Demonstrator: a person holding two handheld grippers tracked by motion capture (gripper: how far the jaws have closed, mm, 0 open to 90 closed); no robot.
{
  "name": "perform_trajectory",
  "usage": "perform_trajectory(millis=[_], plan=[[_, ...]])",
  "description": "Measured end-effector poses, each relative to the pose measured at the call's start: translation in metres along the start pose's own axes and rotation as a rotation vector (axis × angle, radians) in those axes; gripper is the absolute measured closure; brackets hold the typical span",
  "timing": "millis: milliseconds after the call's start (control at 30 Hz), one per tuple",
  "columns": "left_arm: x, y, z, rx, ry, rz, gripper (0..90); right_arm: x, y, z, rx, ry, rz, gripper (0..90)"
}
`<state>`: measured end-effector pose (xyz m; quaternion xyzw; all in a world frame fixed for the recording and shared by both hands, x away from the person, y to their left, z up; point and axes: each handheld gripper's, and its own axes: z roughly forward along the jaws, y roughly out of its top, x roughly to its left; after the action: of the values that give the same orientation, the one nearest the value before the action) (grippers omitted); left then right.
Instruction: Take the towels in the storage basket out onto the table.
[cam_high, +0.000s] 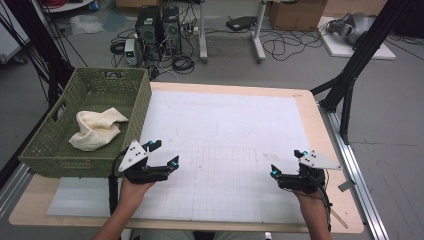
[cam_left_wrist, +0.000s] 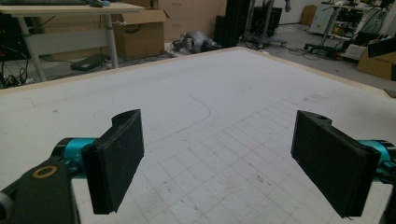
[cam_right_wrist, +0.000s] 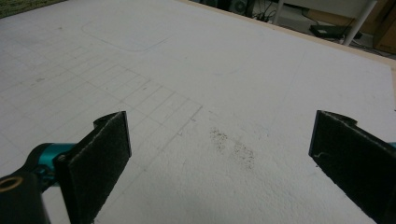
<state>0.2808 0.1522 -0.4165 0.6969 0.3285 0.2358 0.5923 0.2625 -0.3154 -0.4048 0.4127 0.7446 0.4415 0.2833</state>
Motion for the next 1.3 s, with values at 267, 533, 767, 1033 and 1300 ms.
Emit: perform_trajectory(millis=[267,533,767,1033,1300], plan=[[-0.001,0.000,0.002,0.005,-0.003,0.003,17.5,-0.001,-0.001,-0.002,-0.004,0.004,-0.001,4.7],[-0.002,0.000,0.004,0.001,-0.006,-0.004,17.4,-0.003,-0.002,-0.004,-0.022,0.003,0.013,5.8],[-0.004,0.001,0.005,0.008,-0.010,0.005,17.5,-0.006,-0.005,-0.002,0.005,0.032,0.054,5.8],[-0.004,0.007,0.004,0.006,-0.010,0.009,17.5,-0.002,-0.003,-0.007,-0.020,0.004,0.020,5.8],[-0.003,0.016,-0.001,0.003,-0.020,-0.016,17.5,0.001,-0.001,-0.006,-0.019,0.016,0.015,5.8]])
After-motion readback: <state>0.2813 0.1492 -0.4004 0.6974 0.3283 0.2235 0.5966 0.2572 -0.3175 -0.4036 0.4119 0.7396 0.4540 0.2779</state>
